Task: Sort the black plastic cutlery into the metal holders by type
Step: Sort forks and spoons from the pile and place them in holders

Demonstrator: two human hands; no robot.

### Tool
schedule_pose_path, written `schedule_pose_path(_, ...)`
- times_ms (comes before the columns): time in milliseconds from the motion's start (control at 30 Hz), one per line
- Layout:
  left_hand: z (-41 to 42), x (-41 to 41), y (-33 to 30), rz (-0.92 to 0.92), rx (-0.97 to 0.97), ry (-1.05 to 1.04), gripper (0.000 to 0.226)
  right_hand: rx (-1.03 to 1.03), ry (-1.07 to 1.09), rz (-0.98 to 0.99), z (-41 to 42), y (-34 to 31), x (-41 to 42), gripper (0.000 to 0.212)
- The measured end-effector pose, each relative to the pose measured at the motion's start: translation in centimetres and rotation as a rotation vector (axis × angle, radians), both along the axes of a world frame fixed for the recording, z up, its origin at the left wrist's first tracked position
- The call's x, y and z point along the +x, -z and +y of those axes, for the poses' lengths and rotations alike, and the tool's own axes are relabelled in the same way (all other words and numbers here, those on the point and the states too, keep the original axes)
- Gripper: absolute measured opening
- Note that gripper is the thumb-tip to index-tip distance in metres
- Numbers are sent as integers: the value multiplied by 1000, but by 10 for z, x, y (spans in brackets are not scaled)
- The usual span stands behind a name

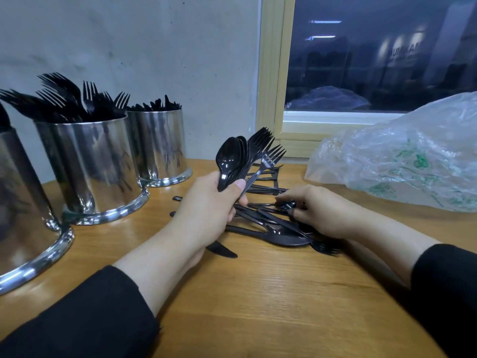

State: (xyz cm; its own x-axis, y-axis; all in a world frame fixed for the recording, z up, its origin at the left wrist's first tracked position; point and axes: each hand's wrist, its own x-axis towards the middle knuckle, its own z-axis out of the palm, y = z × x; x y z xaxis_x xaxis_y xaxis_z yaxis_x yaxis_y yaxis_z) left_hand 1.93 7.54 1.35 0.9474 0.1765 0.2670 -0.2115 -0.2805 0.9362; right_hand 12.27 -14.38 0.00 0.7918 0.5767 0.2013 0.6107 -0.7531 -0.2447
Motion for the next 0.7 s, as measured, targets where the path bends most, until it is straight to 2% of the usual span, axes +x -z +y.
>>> schedule_pose_path(333, 0, 1, 0, -17, 5, -29, 17, -51, -71, 76, 2, -5, -2, 42)
schedule_pose_path(467, 0, 1, 0, -15, 4, -36, 17, -69, -64, 90, 3, -9, -5, 34)
schedule_pose_path(700, 0, -1, -1, -5, -8, -40, 18, 23, -100, -70, 2, -3, -4, 16)
